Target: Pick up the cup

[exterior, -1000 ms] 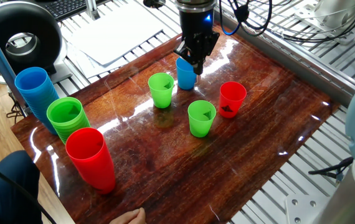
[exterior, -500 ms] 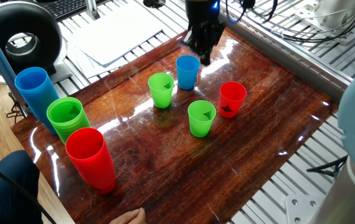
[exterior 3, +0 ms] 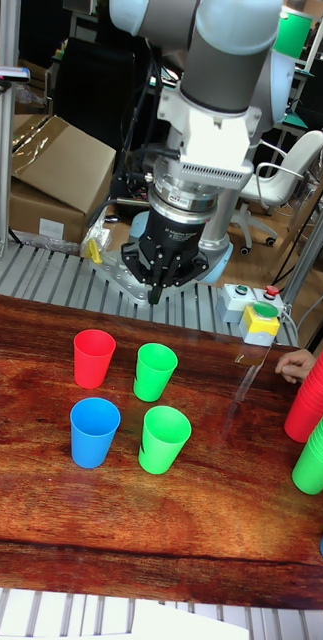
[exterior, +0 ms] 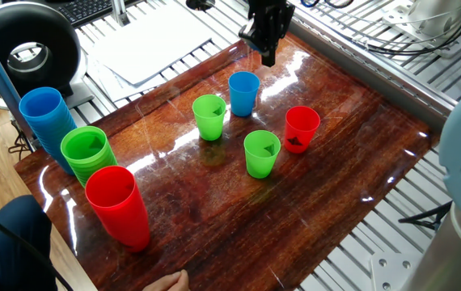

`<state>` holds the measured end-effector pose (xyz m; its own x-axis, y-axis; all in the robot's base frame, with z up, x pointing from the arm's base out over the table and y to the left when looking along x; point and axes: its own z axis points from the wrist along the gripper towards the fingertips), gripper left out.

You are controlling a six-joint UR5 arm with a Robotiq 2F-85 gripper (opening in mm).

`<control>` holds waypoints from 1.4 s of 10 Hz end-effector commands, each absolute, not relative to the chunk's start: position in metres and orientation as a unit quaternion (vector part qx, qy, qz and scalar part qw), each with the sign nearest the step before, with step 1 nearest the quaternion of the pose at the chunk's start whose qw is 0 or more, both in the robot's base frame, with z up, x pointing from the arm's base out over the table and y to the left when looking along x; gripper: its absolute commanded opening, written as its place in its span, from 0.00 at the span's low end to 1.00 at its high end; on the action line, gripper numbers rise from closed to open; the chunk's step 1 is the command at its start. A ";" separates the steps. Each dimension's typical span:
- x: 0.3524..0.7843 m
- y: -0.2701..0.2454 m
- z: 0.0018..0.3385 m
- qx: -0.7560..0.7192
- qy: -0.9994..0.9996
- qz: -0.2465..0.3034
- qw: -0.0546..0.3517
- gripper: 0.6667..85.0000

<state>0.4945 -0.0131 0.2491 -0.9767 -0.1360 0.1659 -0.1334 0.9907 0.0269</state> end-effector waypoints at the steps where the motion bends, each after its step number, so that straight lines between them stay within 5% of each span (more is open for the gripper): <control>1: 0.496 -0.009 0.253 0.075 -0.994 -0.019 0.078 0.01; 7: 0.505 -0.029 0.252 0.080 -0.995 0.020 0.063 0.01; 10: 0.506 -0.002 0.252 0.060 -0.996 -0.030 0.058 0.01; 11: 0.497 0.010 0.253 0.067 -0.994 -0.056 0.073 0.04; 13: 0.484 -0.015 0.222 0.142 -0.985 -0.049 0.086 0.30; 14: 0.483 -0.010 0.203 0.138 -0.986 -0.053 0.079 0.30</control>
